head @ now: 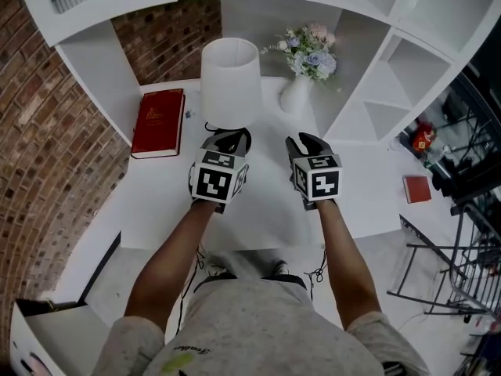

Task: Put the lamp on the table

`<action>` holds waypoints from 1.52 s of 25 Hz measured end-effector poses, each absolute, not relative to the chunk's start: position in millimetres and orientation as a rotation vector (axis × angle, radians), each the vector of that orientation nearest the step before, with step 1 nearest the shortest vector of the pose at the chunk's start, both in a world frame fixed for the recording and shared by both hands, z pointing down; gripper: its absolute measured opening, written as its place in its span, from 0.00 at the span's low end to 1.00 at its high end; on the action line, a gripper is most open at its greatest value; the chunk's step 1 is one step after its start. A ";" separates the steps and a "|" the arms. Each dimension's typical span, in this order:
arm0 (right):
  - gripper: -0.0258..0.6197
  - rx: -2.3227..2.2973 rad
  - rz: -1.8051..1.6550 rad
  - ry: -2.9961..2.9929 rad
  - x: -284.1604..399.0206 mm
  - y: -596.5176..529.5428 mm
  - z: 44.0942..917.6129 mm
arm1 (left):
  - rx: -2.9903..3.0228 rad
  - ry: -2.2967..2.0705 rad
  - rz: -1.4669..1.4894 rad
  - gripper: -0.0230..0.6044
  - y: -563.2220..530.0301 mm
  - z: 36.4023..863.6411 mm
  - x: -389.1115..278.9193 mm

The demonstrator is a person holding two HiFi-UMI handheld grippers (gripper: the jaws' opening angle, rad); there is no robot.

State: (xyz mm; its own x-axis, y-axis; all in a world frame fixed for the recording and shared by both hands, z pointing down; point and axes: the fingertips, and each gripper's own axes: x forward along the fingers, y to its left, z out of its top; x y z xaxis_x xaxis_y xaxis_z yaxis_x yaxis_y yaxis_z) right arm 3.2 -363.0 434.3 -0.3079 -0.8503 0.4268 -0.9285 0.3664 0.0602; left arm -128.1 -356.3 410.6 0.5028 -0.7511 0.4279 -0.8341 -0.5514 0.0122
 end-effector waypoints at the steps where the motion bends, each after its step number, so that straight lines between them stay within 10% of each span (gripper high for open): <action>1: 0.24 1.552 0.282 -2.250 7.1 -362.2 432.2 | 2.531 -1.359 0.558 0.02 -356.4 409.0 -124.7; 38: 0.11 1.448 0.273 -2.395 119.9 -314.3 376.7 | 2.471 -1.527 0.568 0.02 -330.5 374.8 -17.1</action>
